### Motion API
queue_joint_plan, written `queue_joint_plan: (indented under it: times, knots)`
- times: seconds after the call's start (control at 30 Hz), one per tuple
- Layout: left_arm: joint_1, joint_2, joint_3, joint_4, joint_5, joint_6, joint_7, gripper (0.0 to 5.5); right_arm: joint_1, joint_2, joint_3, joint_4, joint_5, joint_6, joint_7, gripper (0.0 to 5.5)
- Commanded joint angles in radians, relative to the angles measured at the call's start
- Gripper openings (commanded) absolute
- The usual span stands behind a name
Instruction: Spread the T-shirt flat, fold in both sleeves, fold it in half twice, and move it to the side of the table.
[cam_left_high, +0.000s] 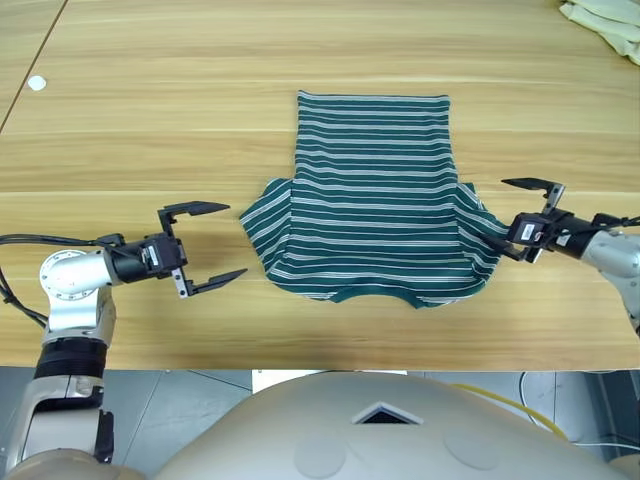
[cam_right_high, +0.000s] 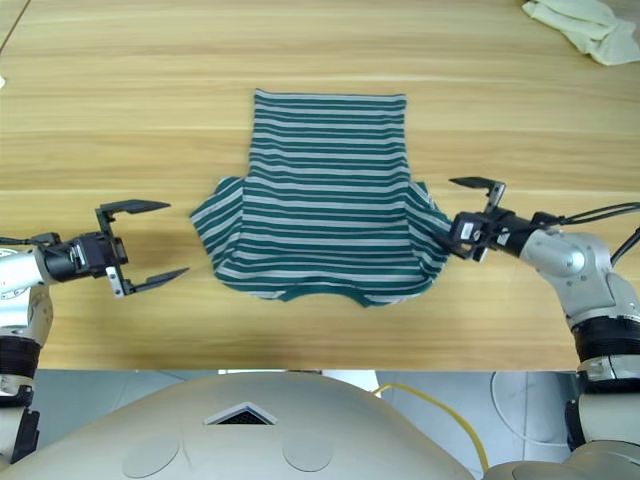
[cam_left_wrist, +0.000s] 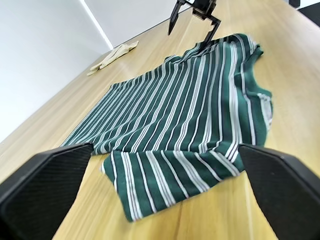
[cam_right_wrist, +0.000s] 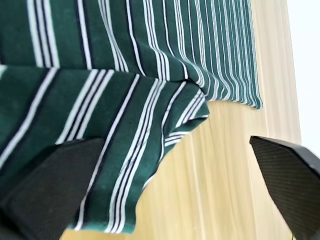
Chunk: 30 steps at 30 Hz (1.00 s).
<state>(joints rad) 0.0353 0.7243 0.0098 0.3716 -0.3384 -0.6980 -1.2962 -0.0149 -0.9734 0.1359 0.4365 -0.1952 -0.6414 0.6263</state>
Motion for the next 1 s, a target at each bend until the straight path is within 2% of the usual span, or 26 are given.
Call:
queue_joint_plan:
  times: [0.03, 0.2, 0.3, 0.7, 1.0]
  knots:
    - [-0.073, 0.027, -0.003, 0.094, 0.321, -0.101, 0.213, 5.38, 0.134, -0.054, -0.04, -0.161, 0.108, -0.038, 0.078, 5.4]
    - [-0.086, 0.062, -0.024, 0.01, 0.754, -0.126, 0.521, 5.38, 0.216, -0.074, -0.114, -0.294, 0.199, -0.056, 0.106, 5.4]
    - [-0.058, 0.076, -0.069, -0.091, 0.87, -0.113, 0.578, 5.38, 0.249, -0.07, -0.15, -0.351, 0.237, -0.057, 0.116, 5.4]
    - [-0.091, 0.162, -0.191, -0.166, 0.914, -0.011, 0.574, 5.38, 0.221, -0.024, -0.185, -0.382, 0.232, -0.028, 0.111, 5.4]
    - [-0.117, 0.198, -0.239, -0.18, 0.916, 0.022, 0.583, 3.98, 0.207, -0.005, -0.173, -0.38, 0.217, -0.022, 0.125, 5.4]
